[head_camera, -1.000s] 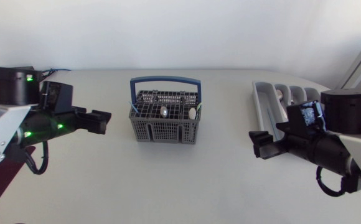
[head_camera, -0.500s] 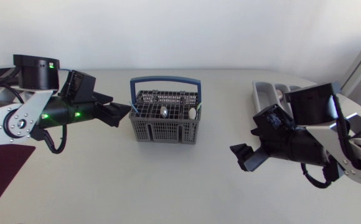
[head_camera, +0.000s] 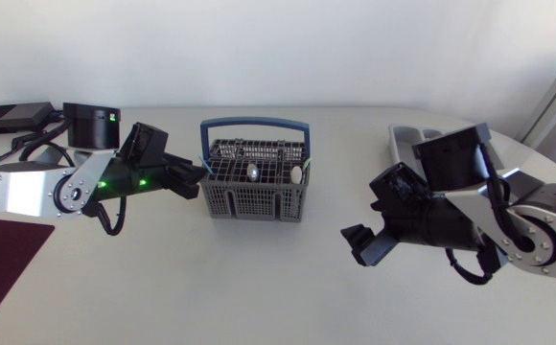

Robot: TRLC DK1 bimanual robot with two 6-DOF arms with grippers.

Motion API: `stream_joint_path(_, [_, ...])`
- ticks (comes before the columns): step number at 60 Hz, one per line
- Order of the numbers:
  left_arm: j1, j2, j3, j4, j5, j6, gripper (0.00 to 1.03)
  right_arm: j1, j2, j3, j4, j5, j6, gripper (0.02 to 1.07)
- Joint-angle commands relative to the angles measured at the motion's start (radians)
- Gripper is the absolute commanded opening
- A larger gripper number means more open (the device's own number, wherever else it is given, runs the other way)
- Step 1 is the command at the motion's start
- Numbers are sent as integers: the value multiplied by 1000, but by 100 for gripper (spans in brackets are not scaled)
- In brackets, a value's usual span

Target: Transfer all utensils from the basket to the drawer tray.

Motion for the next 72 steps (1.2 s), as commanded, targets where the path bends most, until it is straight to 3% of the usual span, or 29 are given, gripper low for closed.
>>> stream_joint_path(1, [-9, 18, 30, 24, 9, 17, 32, 13, 17, 20, 11, 6, -15, 102])
stream_joint_path(25, [-24, 52, 51, 34, 11, 17, 33, 16, 15, 18, 11, 6, -13, 102])
stream_joint_path(32, [-26, 56, 51, 29, 17, 21, 46, 16, 15, 17, 11, 6, -13, 102])
stream_joint_path(50, [-30, 89, 78, 34, 17, 21, 44, 19, 17, 11, 11, 8, -12, 102])
stream_joint_path(72, [-30, 112, 84, 51, 17, 19, 7, 22, 26, 6, 22, 6, -13, 102])
